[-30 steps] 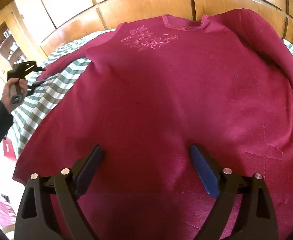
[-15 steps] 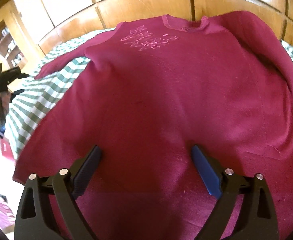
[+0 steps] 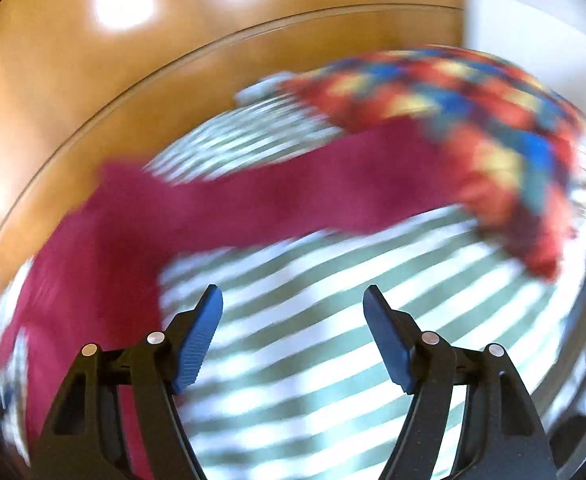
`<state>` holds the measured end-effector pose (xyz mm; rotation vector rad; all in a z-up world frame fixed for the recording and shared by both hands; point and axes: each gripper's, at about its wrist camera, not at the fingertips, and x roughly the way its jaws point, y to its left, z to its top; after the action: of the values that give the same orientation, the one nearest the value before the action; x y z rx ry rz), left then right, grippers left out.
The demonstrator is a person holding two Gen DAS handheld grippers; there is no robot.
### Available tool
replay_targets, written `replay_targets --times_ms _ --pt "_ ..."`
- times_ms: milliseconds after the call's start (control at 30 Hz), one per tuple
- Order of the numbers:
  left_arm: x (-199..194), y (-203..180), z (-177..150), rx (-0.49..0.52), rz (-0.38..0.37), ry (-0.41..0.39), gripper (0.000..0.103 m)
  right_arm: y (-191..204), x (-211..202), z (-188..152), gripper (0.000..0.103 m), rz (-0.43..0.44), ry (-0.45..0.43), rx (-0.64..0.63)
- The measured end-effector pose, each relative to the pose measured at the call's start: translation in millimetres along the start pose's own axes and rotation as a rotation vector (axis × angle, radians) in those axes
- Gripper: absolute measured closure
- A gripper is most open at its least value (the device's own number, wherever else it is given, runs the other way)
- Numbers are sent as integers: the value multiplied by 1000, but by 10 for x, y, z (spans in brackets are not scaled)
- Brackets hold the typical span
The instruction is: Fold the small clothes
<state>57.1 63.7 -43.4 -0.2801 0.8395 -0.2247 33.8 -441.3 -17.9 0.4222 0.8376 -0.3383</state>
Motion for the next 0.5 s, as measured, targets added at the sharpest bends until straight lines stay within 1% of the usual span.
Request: replay_targets --times_ms 33,100,167,200,233,267,300,333,367,400,500 --pt "37 -73 -46 4 -11 22 37 -209 39 131 31 -38 -17 53" --pt "98 -263 -128 17 -27 47 37 -447 117 325 31 -102 -46 92" --pt "181 -382 -176 43 -42 78 37 -559 242 515 31 -137 -49 89" --pt "217 -432 -191 51 -66 99 37 -554 312 566 35 -148 -42 79" --pt "232 -476 -206 63 -86 113 37 -542 416 632 46 -161 -28 65" --pt "264 -521 -204 80 -97 118 37 -534 517 683 53 -159 -6 54" --pt "264 -614 -221 106 -114 122 37 -494 628 720 69 -151 31 23" --pt "229 -774 -262 149 -141 128 37 -457 707 755 86 -167 47 -6" --pt "227 -887 -287 181 -161 132 37 -400 737 771 94 -189 60 -41" --pt "215 -1011 -306 216 -183 137 37 -364 745 808 95 -195 67 -62" --pt "193 -1443 -378 355 -282 162 32 -268 464 955 96 -185 -3 -111"
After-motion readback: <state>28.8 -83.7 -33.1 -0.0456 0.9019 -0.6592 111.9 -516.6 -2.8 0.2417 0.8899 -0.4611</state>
